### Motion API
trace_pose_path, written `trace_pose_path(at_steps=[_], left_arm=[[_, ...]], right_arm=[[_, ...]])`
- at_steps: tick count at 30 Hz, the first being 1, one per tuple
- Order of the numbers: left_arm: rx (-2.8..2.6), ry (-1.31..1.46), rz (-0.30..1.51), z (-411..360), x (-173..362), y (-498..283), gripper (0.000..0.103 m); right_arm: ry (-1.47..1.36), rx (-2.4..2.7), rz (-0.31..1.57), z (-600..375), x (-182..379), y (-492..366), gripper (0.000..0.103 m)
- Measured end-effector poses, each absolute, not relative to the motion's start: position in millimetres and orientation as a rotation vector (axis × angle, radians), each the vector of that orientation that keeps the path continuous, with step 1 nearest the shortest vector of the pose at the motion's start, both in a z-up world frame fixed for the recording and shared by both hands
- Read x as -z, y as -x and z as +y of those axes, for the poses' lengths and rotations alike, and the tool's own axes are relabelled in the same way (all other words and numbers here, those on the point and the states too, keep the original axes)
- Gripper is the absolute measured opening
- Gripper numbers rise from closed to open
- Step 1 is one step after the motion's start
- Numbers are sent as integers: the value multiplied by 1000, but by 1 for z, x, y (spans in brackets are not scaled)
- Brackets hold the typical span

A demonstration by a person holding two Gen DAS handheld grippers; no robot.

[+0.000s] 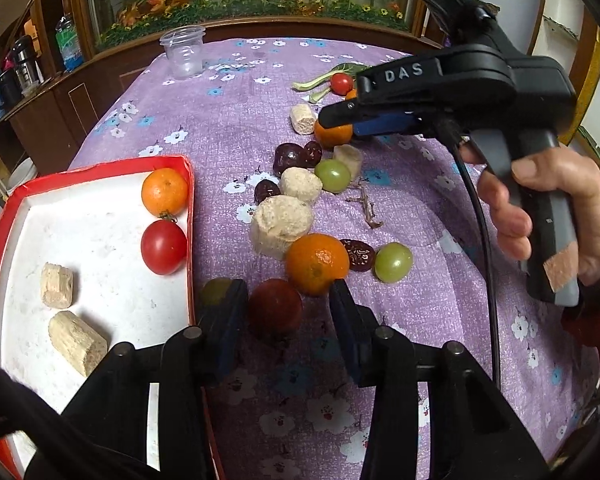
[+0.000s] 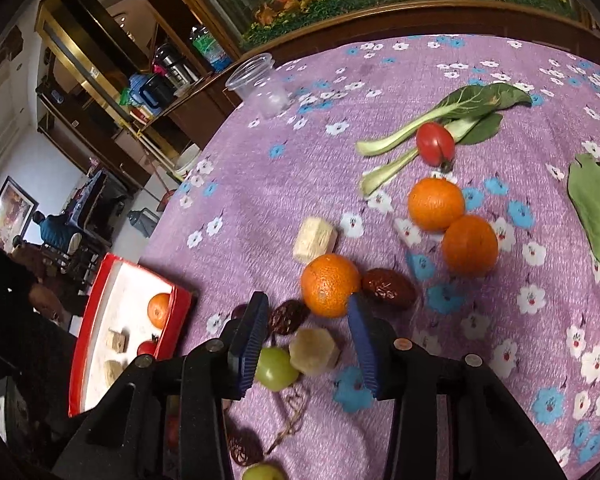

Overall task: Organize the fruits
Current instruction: 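Move both open grippers back toward the remaining fruit pile, then grasp a red tomato with the left gripper while the right gripper grasps a mandarin orange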

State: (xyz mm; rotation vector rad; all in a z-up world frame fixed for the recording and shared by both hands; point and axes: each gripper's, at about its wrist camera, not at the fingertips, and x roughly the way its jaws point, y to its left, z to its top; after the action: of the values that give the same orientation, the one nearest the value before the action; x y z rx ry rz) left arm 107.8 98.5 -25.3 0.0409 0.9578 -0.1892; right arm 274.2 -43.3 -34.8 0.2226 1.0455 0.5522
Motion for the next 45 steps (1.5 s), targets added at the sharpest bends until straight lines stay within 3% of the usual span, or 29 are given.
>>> trace_pose_path(at_steps=[17, 21, 30, 31, 32, 45], left_arm=[[222, -71, 952, 94, 28, -110, 44], [225, -98, 950, 94, 29, -103, 41], [218, -137, 964, 92, 34, -107, 36], [217, -142, 977, 91, 36, -110, 28], [208, -145, 998, 90, 40, -112, 26], [218, -72, 970, 90, 32, -102, 26]], right_arm=[[26, -442, 1020, -17, 40, -287, 44], [91, -433, 995, -12, 42, -282, 38], [125, -433, 965, -12, 42, -279, 37], [134, -430, 963, -11, 42, -279, 37], [133, -429, 964, -11, 42, -278, 37], [37, -466, 930, -31, 18, -253, 36]])
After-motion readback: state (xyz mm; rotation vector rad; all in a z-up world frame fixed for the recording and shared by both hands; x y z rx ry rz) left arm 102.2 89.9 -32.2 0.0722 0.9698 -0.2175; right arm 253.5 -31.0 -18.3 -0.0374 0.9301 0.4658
